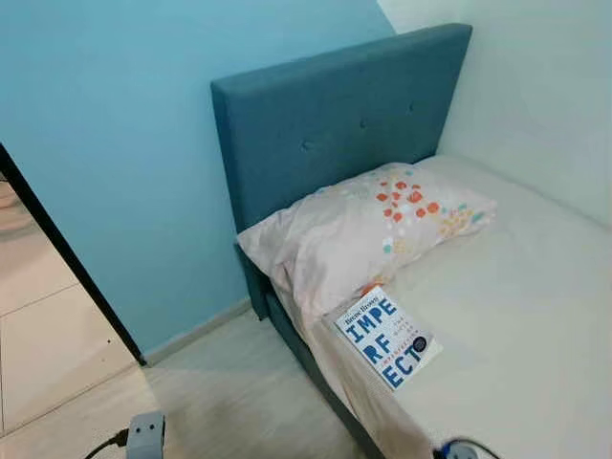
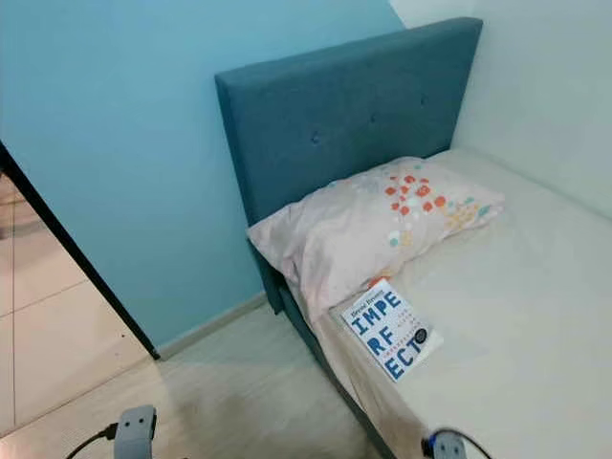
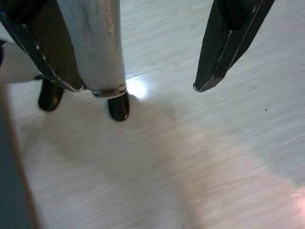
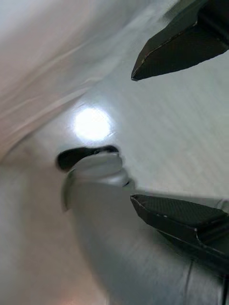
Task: Clean up the room
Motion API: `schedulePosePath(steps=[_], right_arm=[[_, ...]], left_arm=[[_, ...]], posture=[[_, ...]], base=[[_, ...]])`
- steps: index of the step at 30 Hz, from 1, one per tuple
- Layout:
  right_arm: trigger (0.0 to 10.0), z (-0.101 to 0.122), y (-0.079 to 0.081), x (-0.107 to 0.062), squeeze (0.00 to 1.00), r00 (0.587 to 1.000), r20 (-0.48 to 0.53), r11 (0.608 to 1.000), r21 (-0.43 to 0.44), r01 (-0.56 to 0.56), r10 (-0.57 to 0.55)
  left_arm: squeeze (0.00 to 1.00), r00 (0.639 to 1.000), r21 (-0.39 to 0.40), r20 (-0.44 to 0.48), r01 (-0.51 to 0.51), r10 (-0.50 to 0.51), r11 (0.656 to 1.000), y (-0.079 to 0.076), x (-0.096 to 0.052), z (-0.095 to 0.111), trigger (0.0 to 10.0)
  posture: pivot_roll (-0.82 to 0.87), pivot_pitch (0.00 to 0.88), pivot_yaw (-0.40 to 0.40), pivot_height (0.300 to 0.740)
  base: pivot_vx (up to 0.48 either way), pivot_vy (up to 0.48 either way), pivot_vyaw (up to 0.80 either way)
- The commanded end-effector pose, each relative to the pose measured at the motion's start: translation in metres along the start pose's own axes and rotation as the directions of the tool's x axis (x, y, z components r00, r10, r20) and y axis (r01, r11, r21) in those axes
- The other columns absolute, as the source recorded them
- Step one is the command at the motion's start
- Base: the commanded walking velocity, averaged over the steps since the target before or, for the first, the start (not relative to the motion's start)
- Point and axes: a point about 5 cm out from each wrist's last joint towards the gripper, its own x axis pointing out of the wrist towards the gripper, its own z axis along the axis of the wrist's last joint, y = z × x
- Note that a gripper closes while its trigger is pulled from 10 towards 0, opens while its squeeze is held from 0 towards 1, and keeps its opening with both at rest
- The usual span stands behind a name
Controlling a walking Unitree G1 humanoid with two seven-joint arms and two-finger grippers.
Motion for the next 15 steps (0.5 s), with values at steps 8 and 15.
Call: schedulePosePath(steps=[8,15], right_arm=[[10.0,-0.020,-0.011,-0.003,0.00,0.997,-0.062,0.999,0.033,0.038,-0.036],[10.0,-0.012,-0.019,-0.004,0.00,0.997,-0.042,0.998,0.025,0.062,-0.060]], left_arm=[[0.00,1.000,0.048,-0.025,0.021,-0.019,0.999,-0.004,0.000,-0.006,10.0],[0.00,0.999,0.052,-0.032,0.023,-0.021,0.998,-0.008,0.000,-0.006,10.0]], posture=[[-0.13,0.052,0.050,0.740],[-0.14,0.047,0.044,0.740]], base=[[0.000,0.000,-0.77],[0.000,0.000,-0.77]])
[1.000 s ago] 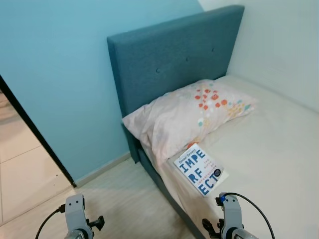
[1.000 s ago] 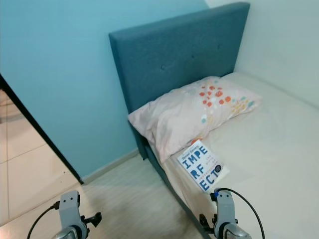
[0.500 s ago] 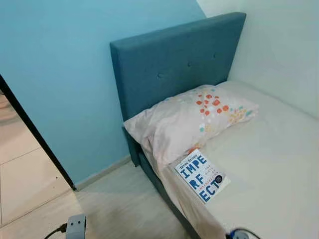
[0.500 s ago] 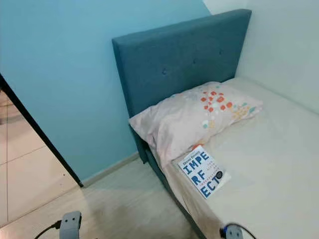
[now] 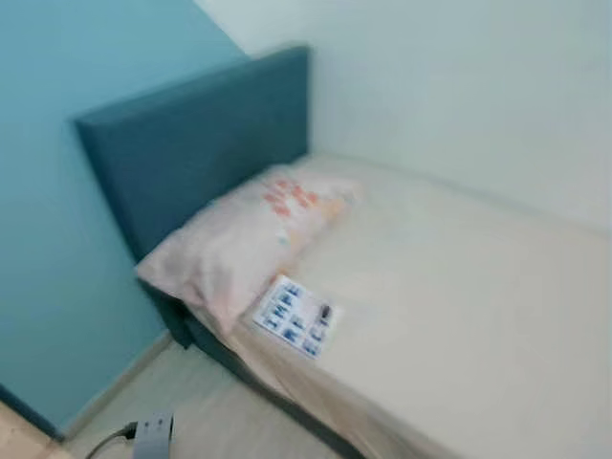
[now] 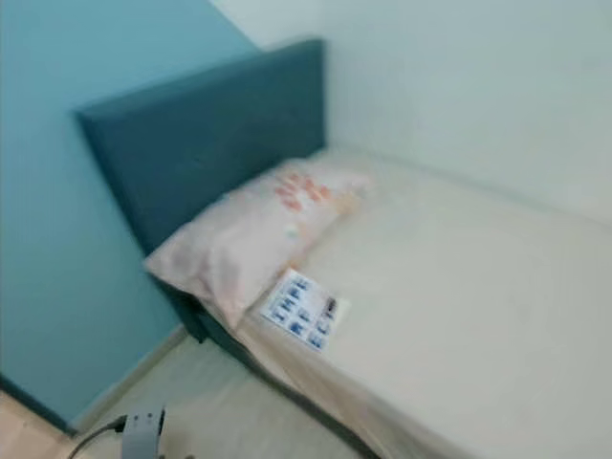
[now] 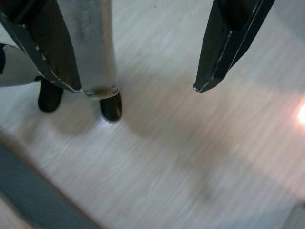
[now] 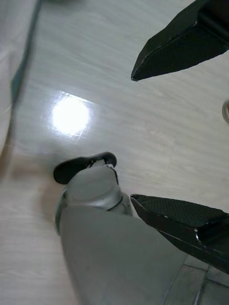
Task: Clean up the room
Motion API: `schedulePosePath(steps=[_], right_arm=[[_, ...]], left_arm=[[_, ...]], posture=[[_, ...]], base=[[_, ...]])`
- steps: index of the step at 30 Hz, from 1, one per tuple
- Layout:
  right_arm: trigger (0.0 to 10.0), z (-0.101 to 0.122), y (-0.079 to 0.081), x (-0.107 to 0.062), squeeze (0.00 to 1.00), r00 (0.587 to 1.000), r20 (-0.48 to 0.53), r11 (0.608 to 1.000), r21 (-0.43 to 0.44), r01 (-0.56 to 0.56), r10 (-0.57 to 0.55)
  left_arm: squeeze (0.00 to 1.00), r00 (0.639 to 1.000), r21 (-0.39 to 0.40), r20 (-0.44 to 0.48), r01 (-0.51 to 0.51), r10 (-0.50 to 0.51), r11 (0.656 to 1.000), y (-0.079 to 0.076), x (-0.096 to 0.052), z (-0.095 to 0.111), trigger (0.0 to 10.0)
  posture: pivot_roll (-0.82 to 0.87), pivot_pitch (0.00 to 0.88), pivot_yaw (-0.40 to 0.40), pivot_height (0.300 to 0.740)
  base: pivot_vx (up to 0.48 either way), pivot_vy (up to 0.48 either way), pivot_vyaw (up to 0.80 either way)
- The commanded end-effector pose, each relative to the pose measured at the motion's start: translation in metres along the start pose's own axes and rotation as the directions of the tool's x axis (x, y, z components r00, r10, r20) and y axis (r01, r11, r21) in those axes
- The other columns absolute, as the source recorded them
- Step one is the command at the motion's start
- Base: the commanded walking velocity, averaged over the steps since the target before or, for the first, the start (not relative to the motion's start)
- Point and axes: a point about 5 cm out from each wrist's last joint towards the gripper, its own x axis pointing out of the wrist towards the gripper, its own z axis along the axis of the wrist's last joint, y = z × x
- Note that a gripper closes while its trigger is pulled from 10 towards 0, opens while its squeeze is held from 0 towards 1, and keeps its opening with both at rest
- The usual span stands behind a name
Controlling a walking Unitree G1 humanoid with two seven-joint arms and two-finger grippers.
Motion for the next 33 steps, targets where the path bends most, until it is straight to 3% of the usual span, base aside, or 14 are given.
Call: schedulePosePath(steps=[1,10,19,29,33], right_arm=[[10.0,0.005,0.001,0.000,0.00,1.000,0.019,1.000,-0.005,0.000,0.000],[10.0,0.008,0.001,0.000,0.00,1.000,0.016,1.000,-0.026,0.005,-0.005],[10.0,0.002,0.008,0.001,0.00,1.000,-0.006,0.998,-0.063,0.000,-0.001],[10.0,-0.004,0.017,0.002,0.00,1.000,-0.014,0.998,-0.066,-0.012,0.011],[10.0,-0.007,0.019,0.002,0.00,1.000,-0.023,0.996,-0.084,-0.022,0.021]], left_arm=[[0.00,1.000,0.017,-0.005,0.001,-0.001,1.000,-0.002,0.000,0.000,10.0],[0.00,1.000,0.017,-0.013,-0.003,0.003,1.000,-0.002,0.000,-0.001,10.0],[0.00,0.999,0.034,-0.034,-0.025,0.026,0.999,0.007,-0.002,-0.007,10.0],[0.00,0.999,0.050,-0.018,-0.039,0.040,0.998,0.016,-0.002,-0.001,10.0],[0.00,0.999,0.022,0.006,-0.050,0.050,0.998,0.018,-0.001,0.006,10.0]], posture=[[-0.14,0.046,0.043,0.740],[-0.13,0.043,0.041,0.740],[-0.13,0.036,0.049,0.740],[-0.10,0.058,0.077,0.740],[-0.08,0.067,0.071,0.740]], base=[[0.000,0.000,0.00],[0.000,0.000,0.00],[0.000,0.000,0.00],[0.000,0.000,0.00],[0.000,0.000,0.00]])
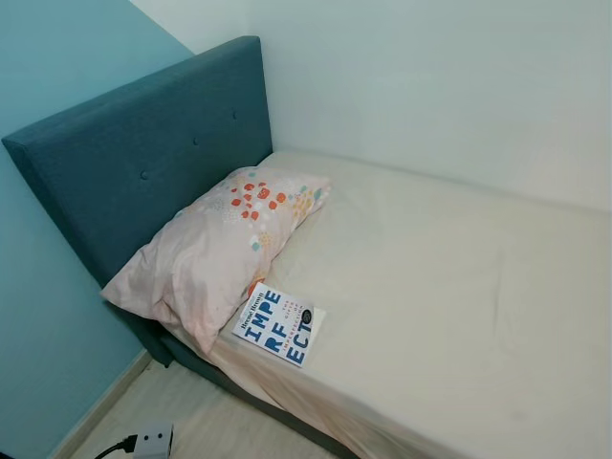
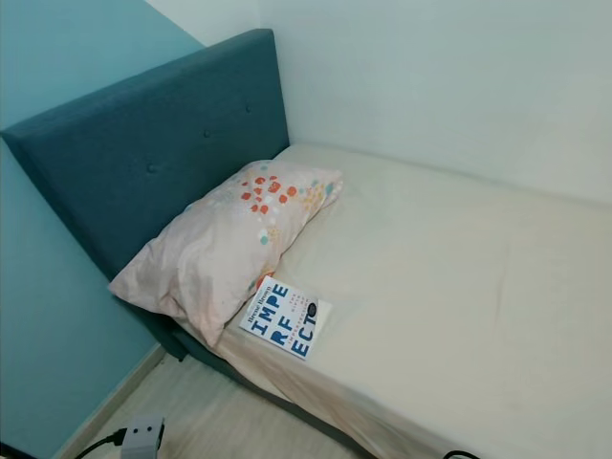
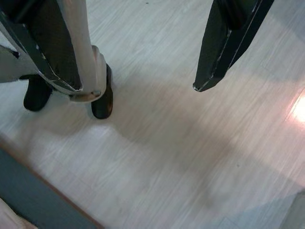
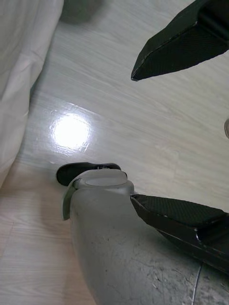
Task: Clean up the room
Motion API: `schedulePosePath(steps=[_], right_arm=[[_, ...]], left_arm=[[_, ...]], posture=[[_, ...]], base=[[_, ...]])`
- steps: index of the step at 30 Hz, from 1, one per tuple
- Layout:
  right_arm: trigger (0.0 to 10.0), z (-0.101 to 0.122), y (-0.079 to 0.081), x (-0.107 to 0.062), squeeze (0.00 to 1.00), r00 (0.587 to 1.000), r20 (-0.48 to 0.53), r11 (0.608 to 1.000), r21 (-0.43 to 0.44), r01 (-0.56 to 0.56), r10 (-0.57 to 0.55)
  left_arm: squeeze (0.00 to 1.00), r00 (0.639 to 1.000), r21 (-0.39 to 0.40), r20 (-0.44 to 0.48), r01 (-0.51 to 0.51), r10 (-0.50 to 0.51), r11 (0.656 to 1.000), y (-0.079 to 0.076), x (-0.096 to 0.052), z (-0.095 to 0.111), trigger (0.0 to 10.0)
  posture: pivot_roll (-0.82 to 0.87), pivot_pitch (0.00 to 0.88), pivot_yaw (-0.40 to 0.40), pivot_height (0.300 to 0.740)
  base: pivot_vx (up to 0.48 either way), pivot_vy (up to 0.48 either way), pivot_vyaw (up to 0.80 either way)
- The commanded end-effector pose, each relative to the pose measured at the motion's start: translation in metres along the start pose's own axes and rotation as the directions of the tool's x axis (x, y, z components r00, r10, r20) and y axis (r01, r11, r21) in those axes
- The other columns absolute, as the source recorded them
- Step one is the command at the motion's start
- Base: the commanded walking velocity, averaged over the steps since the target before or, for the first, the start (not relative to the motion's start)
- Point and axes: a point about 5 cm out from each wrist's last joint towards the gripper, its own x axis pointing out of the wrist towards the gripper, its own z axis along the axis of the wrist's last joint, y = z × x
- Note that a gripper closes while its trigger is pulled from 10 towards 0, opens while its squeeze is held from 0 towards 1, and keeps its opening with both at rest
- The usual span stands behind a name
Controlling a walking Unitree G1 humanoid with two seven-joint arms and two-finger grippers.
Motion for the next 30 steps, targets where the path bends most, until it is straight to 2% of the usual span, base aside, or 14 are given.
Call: schedulePosePath(steps=[1,9,15,20,22,26,30], right_arm=[[10.0,-0.013,0.011,0.000,0.00,0.998,-0.042,0.999,-0.019,-0.036,0.035],[10.0,-0.023,0.016,-0.001,0.00,0.997,-0.065,0.998,-0.034,-0.045,0.043],[10.0,-0.021,0.017,0.000,0.00,0.997,-0.061,0.998,-0.045,-0.050,0.047],[10.0,-0.013,0.017,0.000,0.00,0.998,-0.045,0.997,-0.058,-0.047,0.044],[10.0,-0.006,0.019,0.001,0.00,0.998,-0.031,0.997,-0.061,-0.048,0.046],[10.0,-0.006,0.021,0.001,0.00,0.998,-0.039,0.997,-0.065,-0.051,0.048],[10.0,-0.007,0.022,0.001,0.00,0.998,-0.043,0.997,-0.063,-0.053,0.050]], left_arm=[[0.00,0.999,-0.024,0.006,-0.032,0.032,0.999,0.011,-0.001,0.003,10.0],[0.00,0.998,-0.054,-0.007,-0.057,0.057,0.997,0.017,-0.002,-0.003,10.0],[0.00,0.998,-0.067,-0.010,-0.070,0.070,0.995,0.019,-0.002,-0.003,10.0],[0.00,0.998,-0.076,0.002,-0.063,0.064,0.995,0.012,-0.001,0.004,10.0],[0.00,0.998,-0.111,0.030,-0.049,0.052,0.993,0.002,0.002,0.014,10.0],[0.00,0.997,-0.137,0.058,-0.038,0.046,0.990,-0.004,0.003,0.024,10.0],[0.00,0.997,-0.139,0.061,-0.040,0.049,0.990,-0.003,0.003,0.026,10.0]], posture=[[-0.07,0.075,0.066,0.740],[-0.06,0.074,0.061,0.740],[-0.06,0.080,0.051,0.740],[-0.06,0.080,0.048,0.740],[-0.05,0.068,0.042,0.740],[-0.04,0.045,0.044,0.740],[-0.04,0.040,0.052,0.740]], base=[[0.000,0.000,0.00],[0.000,0.000,0.00],[0.000,0.000,0.00],[0.000,0.000,0.00],[0.000,0.000,0.00],[0.000,0.000,0.00],[0.000,0.000,0.00]])
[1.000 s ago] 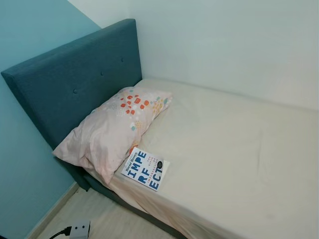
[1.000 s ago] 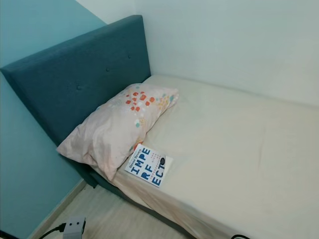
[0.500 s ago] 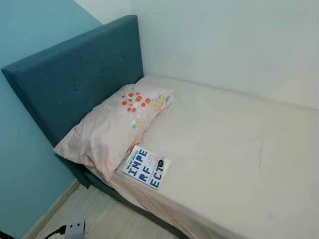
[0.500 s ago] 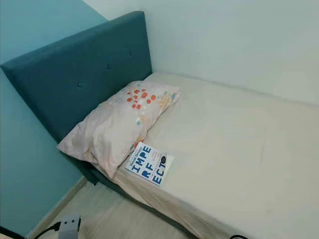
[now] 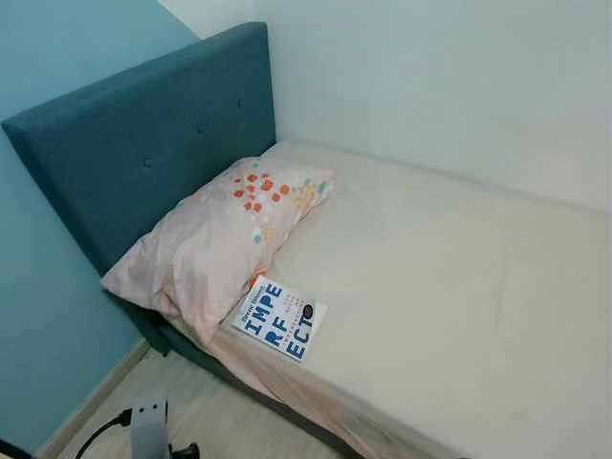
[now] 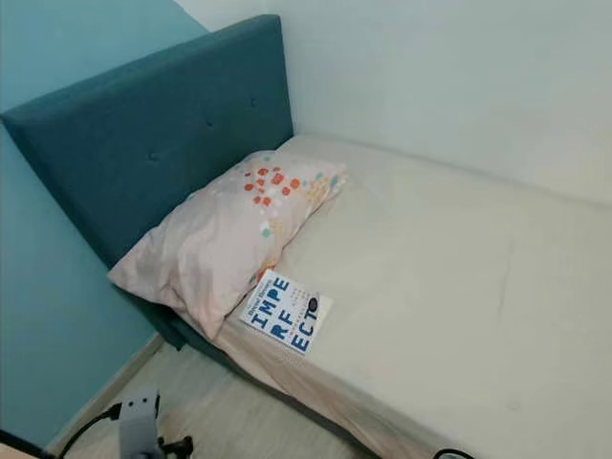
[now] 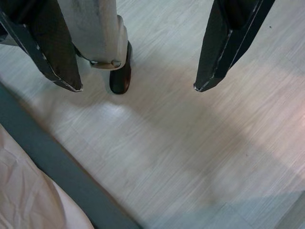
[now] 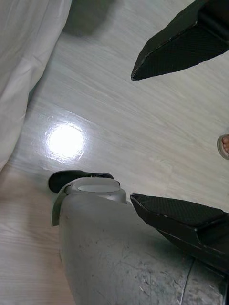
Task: Clean up the room
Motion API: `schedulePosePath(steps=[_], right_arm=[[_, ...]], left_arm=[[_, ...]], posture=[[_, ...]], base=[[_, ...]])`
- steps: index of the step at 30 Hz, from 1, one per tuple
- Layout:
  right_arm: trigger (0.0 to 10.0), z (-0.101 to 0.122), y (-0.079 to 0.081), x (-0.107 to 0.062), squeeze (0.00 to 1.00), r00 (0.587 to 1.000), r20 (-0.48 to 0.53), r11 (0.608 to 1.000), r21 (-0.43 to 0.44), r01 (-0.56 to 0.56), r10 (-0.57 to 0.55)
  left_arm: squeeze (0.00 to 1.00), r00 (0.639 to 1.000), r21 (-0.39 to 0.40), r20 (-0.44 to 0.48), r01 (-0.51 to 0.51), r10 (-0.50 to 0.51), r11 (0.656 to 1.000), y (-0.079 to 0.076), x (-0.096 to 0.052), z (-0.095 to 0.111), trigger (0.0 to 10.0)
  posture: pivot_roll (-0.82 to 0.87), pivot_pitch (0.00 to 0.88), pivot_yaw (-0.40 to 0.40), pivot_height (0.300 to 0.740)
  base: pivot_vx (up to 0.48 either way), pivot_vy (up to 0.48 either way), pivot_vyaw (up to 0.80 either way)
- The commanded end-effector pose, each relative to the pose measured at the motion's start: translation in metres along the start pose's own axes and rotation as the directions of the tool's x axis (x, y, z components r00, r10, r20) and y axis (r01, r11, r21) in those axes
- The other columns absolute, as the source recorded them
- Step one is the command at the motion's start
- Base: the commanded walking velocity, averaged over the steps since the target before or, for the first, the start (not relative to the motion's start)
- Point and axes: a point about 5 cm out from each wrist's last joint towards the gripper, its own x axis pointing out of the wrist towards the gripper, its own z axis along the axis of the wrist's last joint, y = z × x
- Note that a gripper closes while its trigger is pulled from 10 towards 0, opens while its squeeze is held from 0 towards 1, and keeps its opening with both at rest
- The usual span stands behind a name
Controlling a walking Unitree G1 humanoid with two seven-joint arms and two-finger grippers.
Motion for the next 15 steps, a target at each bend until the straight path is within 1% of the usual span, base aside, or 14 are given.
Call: schedulePosePath(steps=[1,2,4,11,15], right_arm=[[10.0,-0.008,0.016,0.001,0.00,0.998,-0.033,0.999,-0.005,-0.047,0.047],[10.0,-0.008,0.017,0.001,0.00,0.998,-0.030,0.999,0.011,-0.047,0.047],[10.0,-0.009,0.019,0.001,0.00,0.998,-0.029,0.998,0.033,-0.047,0.047],[10.0,-0.014,0.021,0.000,0.00,0.998,-0.043,0.998,0.047,-0.049,0.051],[10.0,-0.016,0.020,0.000,0.00,0.998,-0.046,0.997,0.056,-0.045,0.047]], left_arm=[[0.00,1.000,-0.008,-0.016,-0.016,0.016,1.000,0.005,-0.001,-0.005,10.0],[0.00,1.000,0.001,-0.019,-0.020,0.020,1.000,0.008,-0.001,-0.005,10.0],[0.00,0.999,0.014,-0.026,-0.026,0.026,1.000,0.012,-0.002,-0.006,10.0],[0.00,0.999,0.039,-0.032,-0.029,0.030,0.999,0.016,-0.002,-0.007,10.0],[0.00,0.999,0.057,-0.042,-0.032,0.034,0.998,0.016,-0.003,-0.011,10.0]], posture=[[-0.04,0.040,0.052,0.740],[-0.06,0.036,0.073,0.740],[-0.06,0.034,0.079,0.740],[-0.07,0.064,0.109,0.740],[-0.08,0.076,0.108,0.740]], base=[[0.000,0.000,0.00],[0.000,0.000,0.00],[0.000,0.000,0.00],[0.000,0.000,0.00],[0.000,0.000,0.00]])
